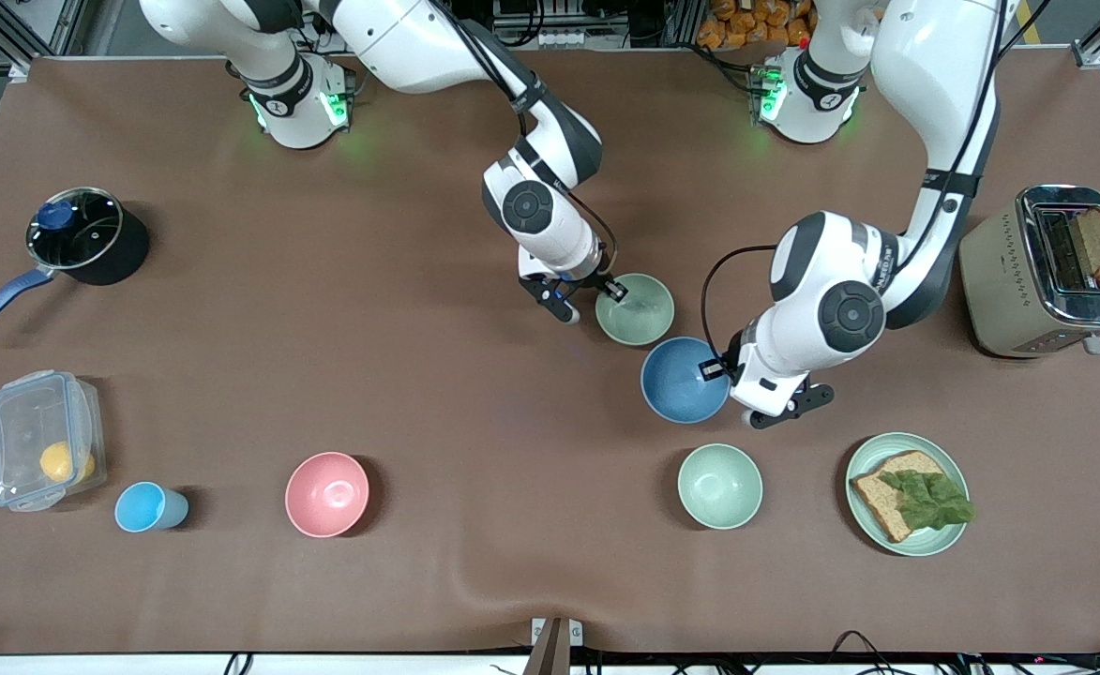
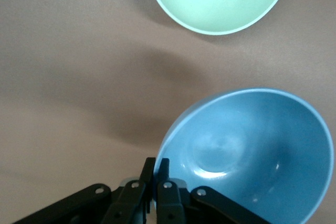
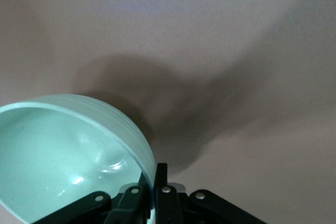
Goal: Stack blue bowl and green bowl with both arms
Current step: 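Carry the blue bowl and the green bowl toward each other at table center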
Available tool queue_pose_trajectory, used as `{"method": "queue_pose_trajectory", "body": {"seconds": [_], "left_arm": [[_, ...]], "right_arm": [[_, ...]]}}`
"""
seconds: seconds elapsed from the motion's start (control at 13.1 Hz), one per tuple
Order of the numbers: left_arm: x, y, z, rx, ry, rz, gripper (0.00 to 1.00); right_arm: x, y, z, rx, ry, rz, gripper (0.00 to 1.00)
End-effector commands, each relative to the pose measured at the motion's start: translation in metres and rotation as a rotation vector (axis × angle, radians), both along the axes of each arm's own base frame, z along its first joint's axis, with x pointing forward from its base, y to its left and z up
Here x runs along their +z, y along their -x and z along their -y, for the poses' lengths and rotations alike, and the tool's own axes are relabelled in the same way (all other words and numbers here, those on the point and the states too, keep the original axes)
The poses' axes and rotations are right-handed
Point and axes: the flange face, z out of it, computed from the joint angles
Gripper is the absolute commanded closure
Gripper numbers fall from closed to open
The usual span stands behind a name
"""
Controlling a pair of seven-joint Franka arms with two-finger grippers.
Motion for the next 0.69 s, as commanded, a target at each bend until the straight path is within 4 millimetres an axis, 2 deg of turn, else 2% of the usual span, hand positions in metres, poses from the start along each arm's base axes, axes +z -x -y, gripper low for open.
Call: {"method": "queue_pose_trajectory", "body": {"seconds": [0.0, 0.08, 0.15, 0.31, 0.54, 0.61], "left_arm": [[-0.001, 0.009, -0.001, 0.029, 0.017, -0.011, 1.0], [0.001, 0.011, -0.001, 0.027, 0.017, -0.011, 1.0], [0.001, 0.013, -0.001, 0.028, 0.017, -0.014, 1.0], [0.006, 0.018, -0.001, 0.024, 0.017, -0.011, 1.0], [0.018, 0.028, 0.008, 0.002, 0.023, -0.003, 1.0], [0.017, 0.032, 0.008, 0.0, 0.021, -0.007, 1.0]], "right_arm": [[-0.009, -0.007, -0.002, -0.014, 0.015, 0.025, 0.83], [-0.003, -0.01, 0.0, -0.007, 0.022, 0.039, 0.13], [-0.001, -0.013, 0.003, -0.005, 0.031, 0.047, 0.0], [0.02, -0.021, 0.008, -0.007, 0.031, 0.049, 0.0], [0.089, -0.039, 0.04, 0.007, 0.097, -0.053, 0.0], [0.1, -0.042, 0.049, -0.013, 0.116, -0.083, 0.0]]}}
